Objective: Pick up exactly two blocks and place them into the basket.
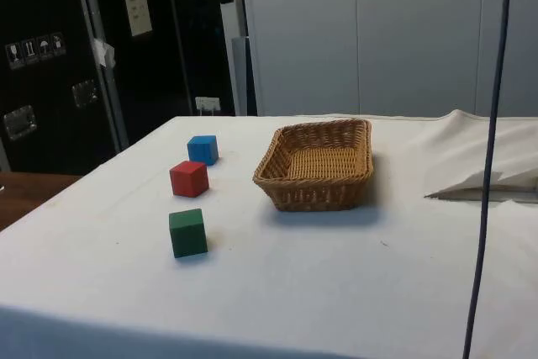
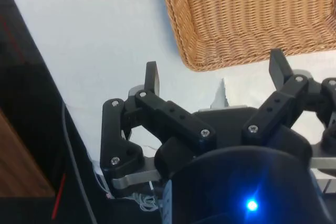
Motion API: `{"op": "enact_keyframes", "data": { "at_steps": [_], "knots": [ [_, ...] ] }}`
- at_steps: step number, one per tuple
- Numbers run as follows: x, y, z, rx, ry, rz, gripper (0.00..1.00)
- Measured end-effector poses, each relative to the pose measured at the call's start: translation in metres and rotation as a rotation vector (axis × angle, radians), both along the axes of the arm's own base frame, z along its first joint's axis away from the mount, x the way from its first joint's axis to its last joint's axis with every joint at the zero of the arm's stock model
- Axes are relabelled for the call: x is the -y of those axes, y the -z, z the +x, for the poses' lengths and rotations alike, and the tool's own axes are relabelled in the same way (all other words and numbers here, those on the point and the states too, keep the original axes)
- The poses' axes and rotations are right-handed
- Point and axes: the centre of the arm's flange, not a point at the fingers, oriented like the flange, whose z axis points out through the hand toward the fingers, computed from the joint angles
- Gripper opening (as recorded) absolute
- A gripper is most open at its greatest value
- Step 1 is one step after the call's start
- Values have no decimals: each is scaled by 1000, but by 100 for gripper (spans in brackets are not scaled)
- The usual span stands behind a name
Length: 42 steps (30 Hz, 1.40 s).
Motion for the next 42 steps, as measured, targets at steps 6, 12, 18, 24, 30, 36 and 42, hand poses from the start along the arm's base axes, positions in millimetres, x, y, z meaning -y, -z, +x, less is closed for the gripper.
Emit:
{"op": "enact_keyframes", "data": {
  "at_steps": [6, 12, 18, 24, 30, 36, 42],
  "knots": [
    [2, 16, 8, 0, -1, -6, 100],
    [1, 33, 18, 12, -5, -18, 100],
    [5, 37, 26, 30, -23, -27, 100],
    [8, 45, 36, 56, -52, -38, 100],
    [9, 53, 44, 71, -73, -49, 100],
    [21, 56, 49, 88, -94, -60, 100],
    [29, 58, 47, 82, -97, -62, 100]
  ]
}}
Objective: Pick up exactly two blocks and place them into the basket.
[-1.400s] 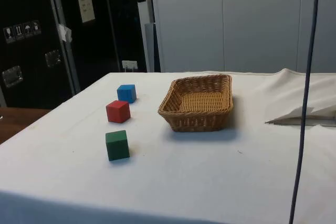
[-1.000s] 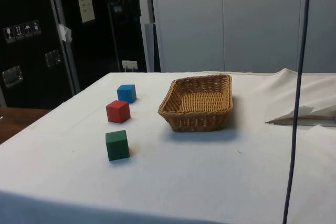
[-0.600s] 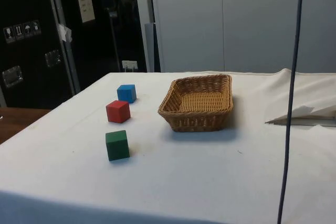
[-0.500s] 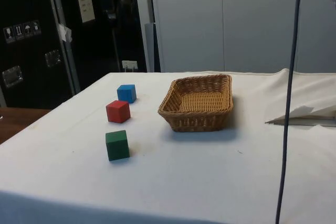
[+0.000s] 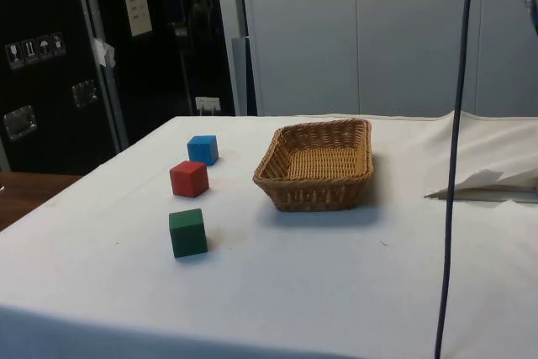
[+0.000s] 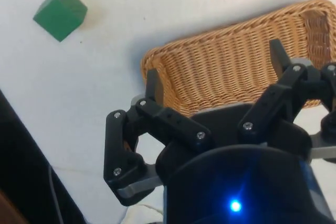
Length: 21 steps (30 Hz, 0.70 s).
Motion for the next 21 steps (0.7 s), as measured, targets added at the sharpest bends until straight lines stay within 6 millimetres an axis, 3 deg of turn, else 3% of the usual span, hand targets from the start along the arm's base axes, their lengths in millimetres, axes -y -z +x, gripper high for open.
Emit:
{"op": "enact_keyframes", "data": {
  "at_steps": [11, 21],
  "knots": [
    [32, 16, 8, 39, -21, -14, 100],
    [60, 33, 30, 62, -28, -15, 100]
  ]
}}
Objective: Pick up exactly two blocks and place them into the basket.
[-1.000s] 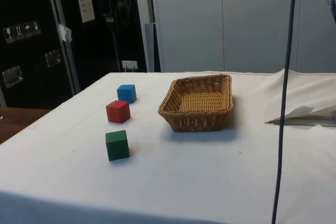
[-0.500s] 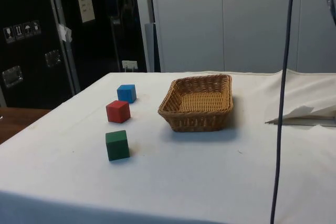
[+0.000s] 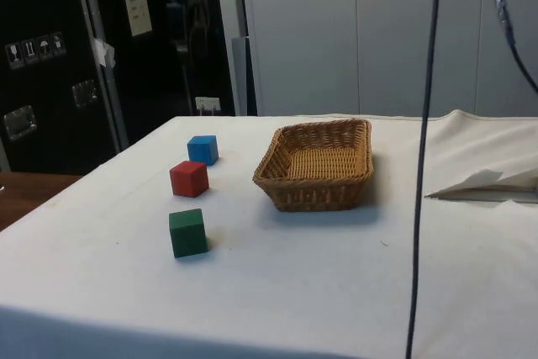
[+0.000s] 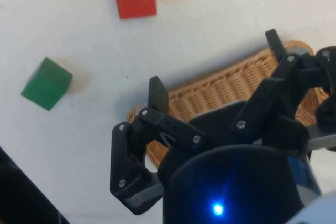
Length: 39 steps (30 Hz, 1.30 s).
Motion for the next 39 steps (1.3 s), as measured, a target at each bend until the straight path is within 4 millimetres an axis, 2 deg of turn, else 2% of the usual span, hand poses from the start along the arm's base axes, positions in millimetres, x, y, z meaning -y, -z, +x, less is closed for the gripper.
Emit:
{"op": "enact_keyframes", "data": {
  "at_steps": [4, 15, 28, 30, 39],
  "knots": [
    [12, 8, 11, 11, -6, 0, 100],
    [25, 26, 25, 27, -40, -6, 100],
    [41, 72, 32, 44, -72, -19, 100],
    [47, 85, 34, 45, -68, -24, 100],
    [63, 113, 42, 46, -44, -24, 100]
  ]
}}
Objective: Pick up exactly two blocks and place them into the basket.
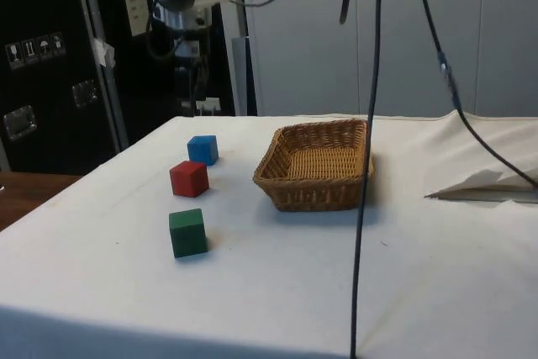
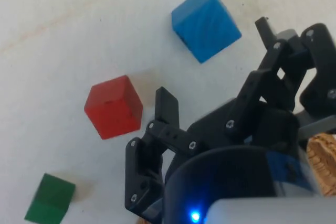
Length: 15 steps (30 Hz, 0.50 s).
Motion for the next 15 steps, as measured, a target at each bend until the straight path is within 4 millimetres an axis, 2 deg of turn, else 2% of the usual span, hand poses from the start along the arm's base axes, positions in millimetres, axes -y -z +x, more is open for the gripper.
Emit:
{"op": "enact_keyframes", "data": {
  "at_steps": [15],
  "knots": [
    [6, 53, 7, -14, 61, 46, 100]
  ]
}}
